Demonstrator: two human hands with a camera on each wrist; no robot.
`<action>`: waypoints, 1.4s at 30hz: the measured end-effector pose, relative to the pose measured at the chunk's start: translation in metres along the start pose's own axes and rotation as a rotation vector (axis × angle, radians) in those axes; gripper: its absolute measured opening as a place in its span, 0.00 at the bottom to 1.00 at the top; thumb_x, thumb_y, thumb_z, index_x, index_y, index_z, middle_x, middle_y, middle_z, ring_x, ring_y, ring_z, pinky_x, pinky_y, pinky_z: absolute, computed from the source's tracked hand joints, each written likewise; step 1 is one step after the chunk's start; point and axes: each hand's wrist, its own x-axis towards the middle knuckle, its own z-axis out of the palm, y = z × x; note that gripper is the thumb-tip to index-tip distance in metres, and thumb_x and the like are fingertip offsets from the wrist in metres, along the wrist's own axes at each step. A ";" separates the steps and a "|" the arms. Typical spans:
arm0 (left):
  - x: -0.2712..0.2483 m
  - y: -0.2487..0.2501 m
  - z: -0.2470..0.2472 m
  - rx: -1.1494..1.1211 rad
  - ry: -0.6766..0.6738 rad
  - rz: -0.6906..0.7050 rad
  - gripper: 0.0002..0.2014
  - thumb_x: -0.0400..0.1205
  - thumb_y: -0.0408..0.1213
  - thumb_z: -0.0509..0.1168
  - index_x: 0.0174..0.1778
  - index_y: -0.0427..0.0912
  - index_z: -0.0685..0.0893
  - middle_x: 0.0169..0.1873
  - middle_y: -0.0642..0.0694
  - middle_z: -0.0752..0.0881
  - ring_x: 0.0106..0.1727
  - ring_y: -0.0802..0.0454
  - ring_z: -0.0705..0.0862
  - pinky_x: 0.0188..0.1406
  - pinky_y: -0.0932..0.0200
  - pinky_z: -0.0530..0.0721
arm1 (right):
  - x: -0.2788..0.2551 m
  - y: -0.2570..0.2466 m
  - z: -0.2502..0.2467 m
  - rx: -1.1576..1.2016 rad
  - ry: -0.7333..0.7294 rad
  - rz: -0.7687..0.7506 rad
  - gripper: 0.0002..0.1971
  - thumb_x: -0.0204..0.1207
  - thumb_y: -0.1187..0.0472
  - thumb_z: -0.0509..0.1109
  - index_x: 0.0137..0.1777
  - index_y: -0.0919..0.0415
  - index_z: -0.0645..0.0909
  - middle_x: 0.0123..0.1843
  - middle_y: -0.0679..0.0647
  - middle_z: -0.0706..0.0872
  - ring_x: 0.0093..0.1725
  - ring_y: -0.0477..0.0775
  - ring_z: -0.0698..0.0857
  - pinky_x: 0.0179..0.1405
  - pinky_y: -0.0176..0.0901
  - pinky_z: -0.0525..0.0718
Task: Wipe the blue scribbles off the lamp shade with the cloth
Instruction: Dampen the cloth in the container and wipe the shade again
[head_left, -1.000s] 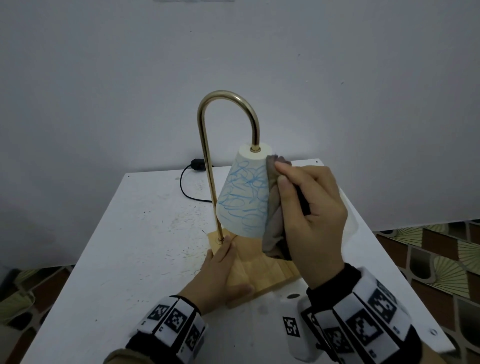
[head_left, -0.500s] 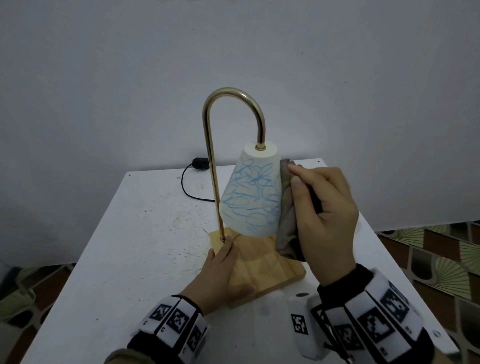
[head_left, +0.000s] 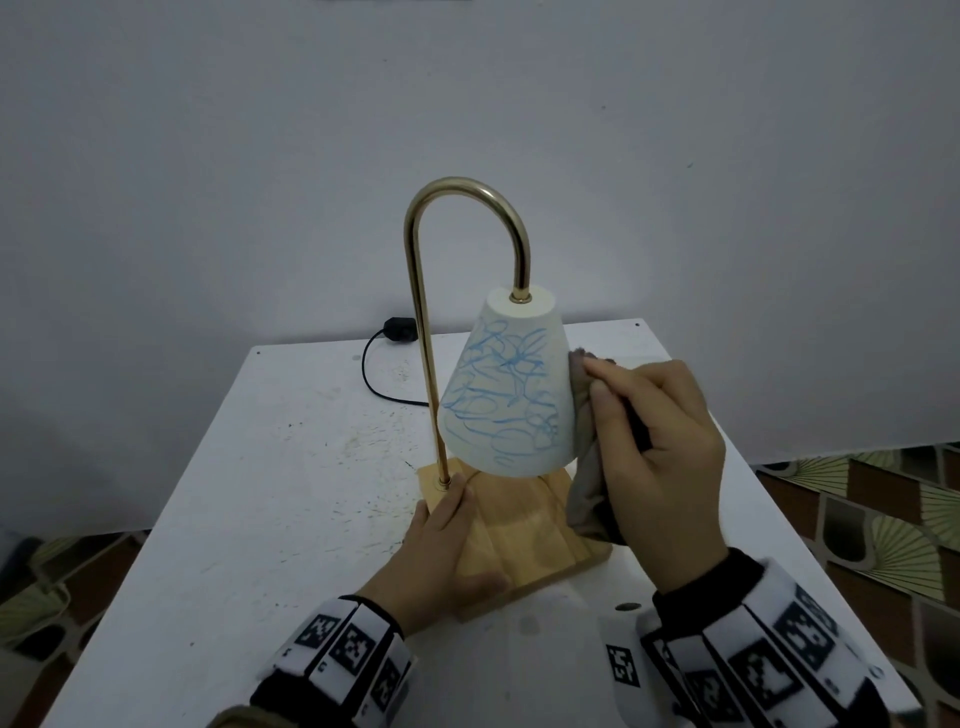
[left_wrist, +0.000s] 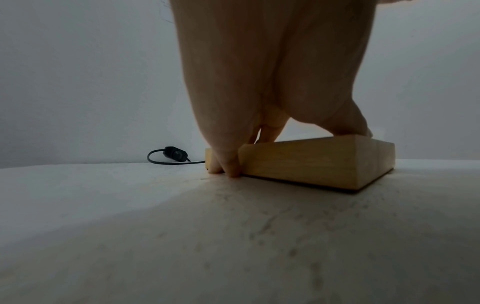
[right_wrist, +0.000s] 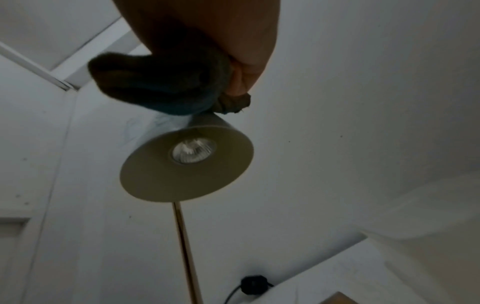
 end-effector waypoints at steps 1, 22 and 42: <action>0.000 0.000 0.000 0.002 0.000 -0.001 0.51 0.76 0.62 0.63 0.82 0.46 0.35 0.80 0.54 0.30 0.82 0.39 0.36 0.83 0.46 0.45 | 0.003 -0.003 0.002 0.010 0.010 -0.007 0.12 0.77 0.68 0.64 0.57 0.68 0.84 0.43 0.54 0.78 0.46 0.36 0.76 0.50 0.22 0.72; 0.001 -0.002 0.002 -0.018 0.005 0.007 0.53 0.75 0.63 0.63 0.82 0.47 0.35 0.80 0.55 0.30 0.82 0.41 0.35 0.82 0.43 0.48 | -0.004 -0.001 0.002 0.067 0.014 0.073 0.09 0.77 0.70 0.67 0.56 0.66 0.85 0.42 0.53 0.78 0.44 0.36 0.77 0.48 0.21 0.73; 0.001 0.000 0.001 -0.019 -0.003 -0.011 0.52 0.75 0.64 0.63 0.82 0.48 0.35 0.80 0.55 0.30 0.82 0.39 0.35 0.82 0.44 0.46 | -0.020 0.007 0.000 0.120 0.024 0.187 0.09 0.77 0.67 0.66 0.55 0.60 0.84 0.44 0.54 0.81 0.46 0.38 0.80 0.50 0.23 0.75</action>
